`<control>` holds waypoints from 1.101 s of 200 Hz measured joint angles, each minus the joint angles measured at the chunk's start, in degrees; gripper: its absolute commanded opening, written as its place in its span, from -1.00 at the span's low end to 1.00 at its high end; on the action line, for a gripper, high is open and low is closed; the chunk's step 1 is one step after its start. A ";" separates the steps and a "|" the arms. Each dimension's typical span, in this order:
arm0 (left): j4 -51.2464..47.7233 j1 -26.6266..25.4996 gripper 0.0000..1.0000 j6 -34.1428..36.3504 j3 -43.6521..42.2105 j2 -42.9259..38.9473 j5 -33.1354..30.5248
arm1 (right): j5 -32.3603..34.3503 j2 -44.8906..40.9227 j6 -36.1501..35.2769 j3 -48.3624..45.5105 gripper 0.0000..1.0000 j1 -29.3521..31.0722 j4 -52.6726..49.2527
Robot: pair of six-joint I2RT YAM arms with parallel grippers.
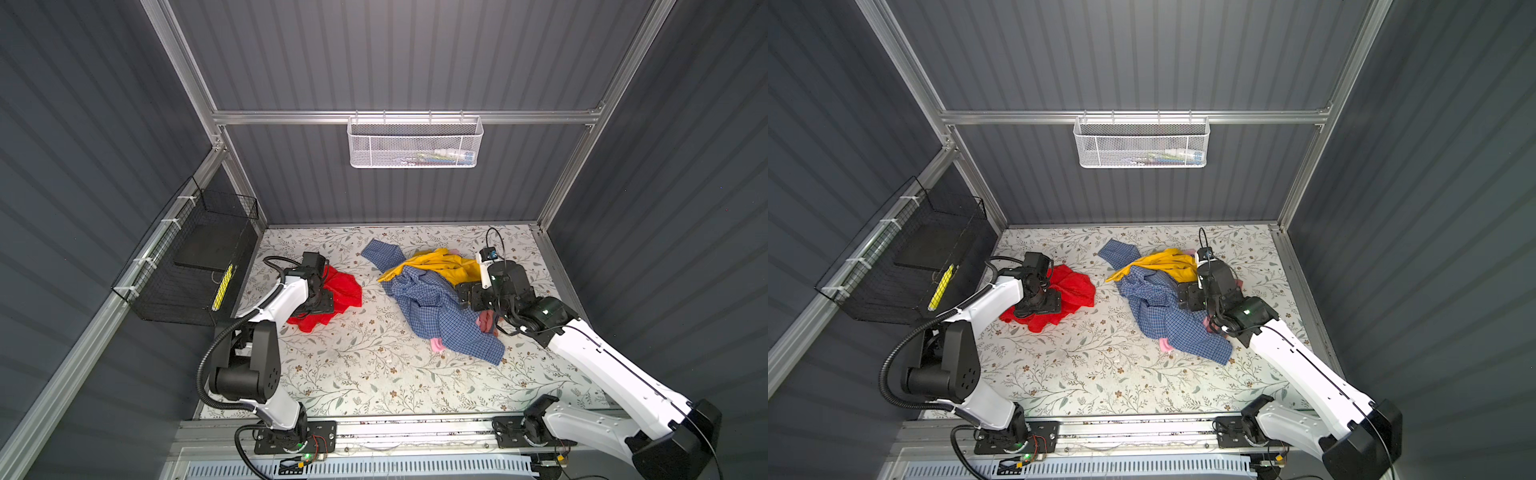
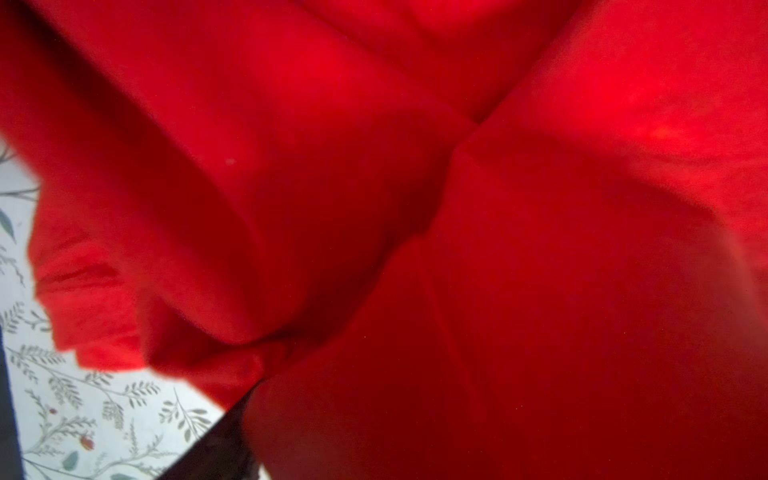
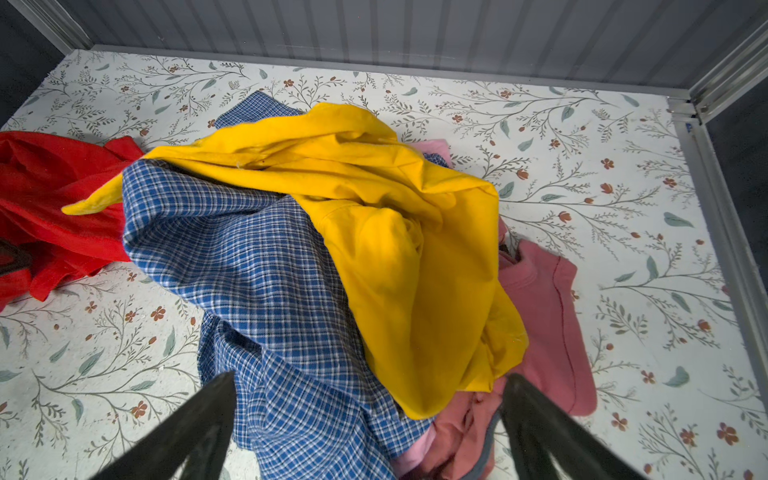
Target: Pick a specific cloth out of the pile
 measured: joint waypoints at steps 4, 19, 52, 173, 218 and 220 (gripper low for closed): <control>-0.17 -0.09 0.99 0.00 0.13 -0.59 -0.02 | 0.09 0.00 -0.09 0.00 0.98 -0.07 -0.07; -1.14 -0.39 1.00 0.02 0.83 -2.84 -0.24 | 0.35 -0.02 -0.26 0.00 0.98 -0.28 -0.26; -3.58 -1.66 1.00 0.02 3.32 -6.75 -1.64 | 0.66 -0.61 -0.81 0.00 0.98 -1.27 -0.52; -5.16 -5.92 1.00 4.07 14.36 6.29 -3.02 | 0.04 -0.46 -1.42 0.00 0.98 -3.13 -0.92; -4.37 -7.02 1.00 4.87 13.53 14.45 -1.73 | -0.70 0.79 -1.40 0.00 0.98 -3.13 -1.57; -4.33 -7.04 1.00 4.87 13.49 14.69 -1.70 | -0.72 0.81 -1.40 0.00 0.98 -3.13 -1.64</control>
